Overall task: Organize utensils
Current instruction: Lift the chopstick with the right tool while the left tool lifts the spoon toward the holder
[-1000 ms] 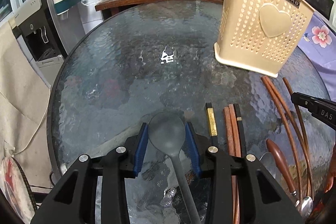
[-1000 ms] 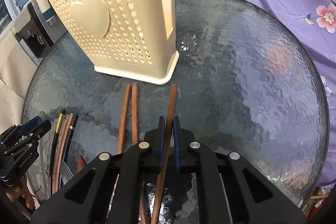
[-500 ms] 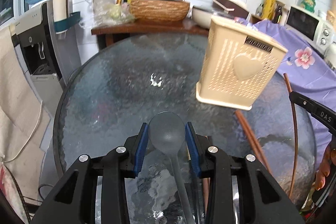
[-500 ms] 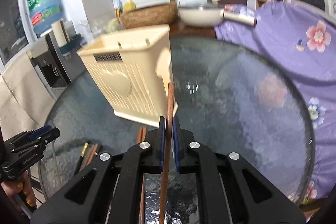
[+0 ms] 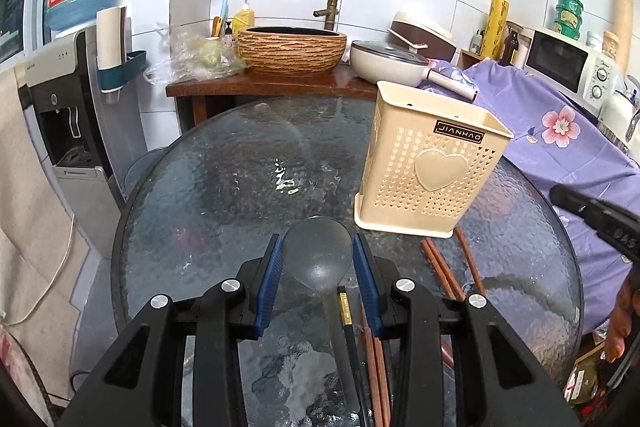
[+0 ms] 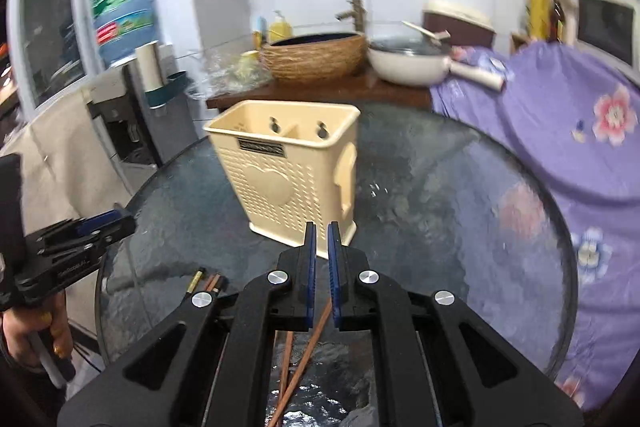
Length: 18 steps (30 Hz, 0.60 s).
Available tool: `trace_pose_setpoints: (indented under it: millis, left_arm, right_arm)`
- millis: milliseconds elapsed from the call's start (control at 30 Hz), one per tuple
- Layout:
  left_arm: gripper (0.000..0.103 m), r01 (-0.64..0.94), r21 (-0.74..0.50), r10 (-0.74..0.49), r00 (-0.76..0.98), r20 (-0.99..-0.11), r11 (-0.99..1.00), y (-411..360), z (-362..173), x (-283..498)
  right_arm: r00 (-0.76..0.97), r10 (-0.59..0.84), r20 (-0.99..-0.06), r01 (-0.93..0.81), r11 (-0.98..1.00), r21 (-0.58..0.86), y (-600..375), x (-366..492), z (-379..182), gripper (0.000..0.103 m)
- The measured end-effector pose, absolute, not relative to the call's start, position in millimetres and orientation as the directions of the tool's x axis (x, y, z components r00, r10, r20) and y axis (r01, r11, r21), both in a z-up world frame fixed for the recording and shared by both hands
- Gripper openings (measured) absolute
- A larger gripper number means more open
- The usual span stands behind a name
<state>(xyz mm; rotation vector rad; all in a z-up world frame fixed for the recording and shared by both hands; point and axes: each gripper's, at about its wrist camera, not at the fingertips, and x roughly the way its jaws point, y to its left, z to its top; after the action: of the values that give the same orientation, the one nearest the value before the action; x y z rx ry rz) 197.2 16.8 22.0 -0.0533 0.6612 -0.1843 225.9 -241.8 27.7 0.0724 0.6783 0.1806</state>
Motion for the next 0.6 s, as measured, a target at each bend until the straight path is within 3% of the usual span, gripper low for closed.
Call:
trace_pose_setpoints:
  millis: [33,100,167,300,600]
  left_arm:
    - [0.035,0.154,-0.107,-0.187,0.775,-0.604,0.982,16.5,22.4,196.5]
    - [0.035,0.157,-0.105,-0.188,0.774,-0.604,0.982,14.4,22.6,195.6]
    - [0.035,0.156,-0.104,-0.187,0.774,-0.605,0.982,14.3,21.8,194.8]
    - [0.035,0.155,-0.106,-0.187,0.774,-0.605,0.982,13.8,21.4,194.4]
    - [0.035,0.157,-0.104,-0.188,0.774,-0.605,0.982,13.4,22.4,195.9]
  right_arm:
    - [0.735,0.179,-0.654,-0.13,0.984,0.124,-240.5,232.9,19.6,0.017]
    - [0.701,0.181,-0.69,-0.104,0.983,0.153,-241.7,242.0,5.0,0.056]
    - [0.674,0.174,-0.718,-0.081,0.983,0.162,-241.9,251.1,-10.0,0.056]
    - [0.599,0.161,-0.784,-0.044,0.985,0.168,-238.9,273.9,-43.1,0.038]
    - [0.514,0.097,-0.852,-0.003,0.994,0.111,-224.7,301.3,-79.0,0.022]
